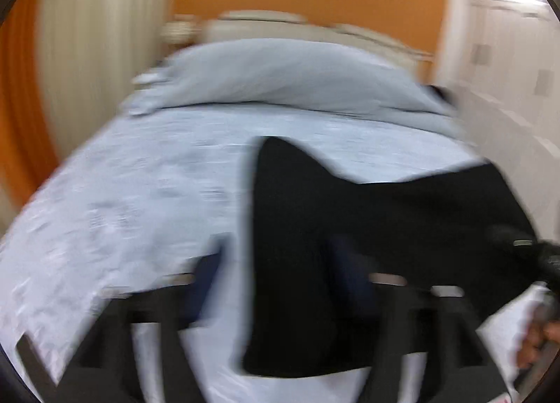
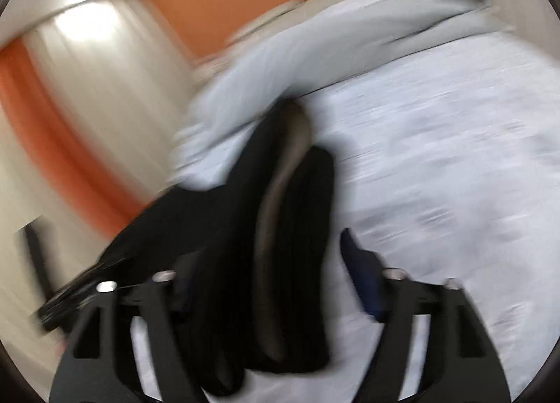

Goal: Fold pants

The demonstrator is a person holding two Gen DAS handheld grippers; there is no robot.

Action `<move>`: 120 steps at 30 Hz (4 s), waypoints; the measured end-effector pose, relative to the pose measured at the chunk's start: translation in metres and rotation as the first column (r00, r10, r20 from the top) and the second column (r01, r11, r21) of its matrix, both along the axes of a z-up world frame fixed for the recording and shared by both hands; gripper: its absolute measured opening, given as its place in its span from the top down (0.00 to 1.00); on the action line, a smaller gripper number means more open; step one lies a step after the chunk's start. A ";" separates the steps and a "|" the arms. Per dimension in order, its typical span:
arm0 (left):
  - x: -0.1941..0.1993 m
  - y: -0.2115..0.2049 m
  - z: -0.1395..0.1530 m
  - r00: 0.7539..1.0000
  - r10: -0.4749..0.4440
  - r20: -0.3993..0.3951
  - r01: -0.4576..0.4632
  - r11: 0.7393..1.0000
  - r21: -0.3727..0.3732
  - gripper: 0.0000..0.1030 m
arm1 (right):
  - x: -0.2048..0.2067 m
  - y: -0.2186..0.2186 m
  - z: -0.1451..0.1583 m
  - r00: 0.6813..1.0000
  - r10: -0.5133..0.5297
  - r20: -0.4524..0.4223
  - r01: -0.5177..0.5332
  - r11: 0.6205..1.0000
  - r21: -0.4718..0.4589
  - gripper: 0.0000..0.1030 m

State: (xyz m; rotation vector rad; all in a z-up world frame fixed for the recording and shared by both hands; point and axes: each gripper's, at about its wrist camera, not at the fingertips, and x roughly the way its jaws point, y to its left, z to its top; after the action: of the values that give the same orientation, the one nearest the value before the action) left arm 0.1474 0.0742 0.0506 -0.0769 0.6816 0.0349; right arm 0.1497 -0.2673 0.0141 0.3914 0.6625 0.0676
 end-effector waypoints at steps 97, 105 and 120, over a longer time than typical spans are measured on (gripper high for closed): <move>0.024 0.012 -0.068 0.978 -0.004 -0.210 -0.036 0.982 -0.186 0.46 | 0.038 0.003 -0.078 0.954 0.173 -0.247 -0.174 0.985 0.016 0.33; 0.012 -0.011 -0.050 0.992 -0.059 -0.114 0.043 0.990 -0.137 0.34 | 0.049 0.021 -0.063 0.970 0.190 -0.151 -0.198 0.980 -0.037 0.51; 0.026 -0.054 -0.122 0.964 -0.049 -0.262 0.074 0.994 0.086 0.28 | 0.080 0.006 -0.093 0.945 0.183 -0.270 -0.214 0.973 -0.089 0.79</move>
State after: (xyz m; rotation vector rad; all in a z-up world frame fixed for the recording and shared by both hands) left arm 0.1737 0.0198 -0.0711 0.0417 0.9432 0.0174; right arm 0.2293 -0.2616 -0.0788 0.2198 0.9608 0.1711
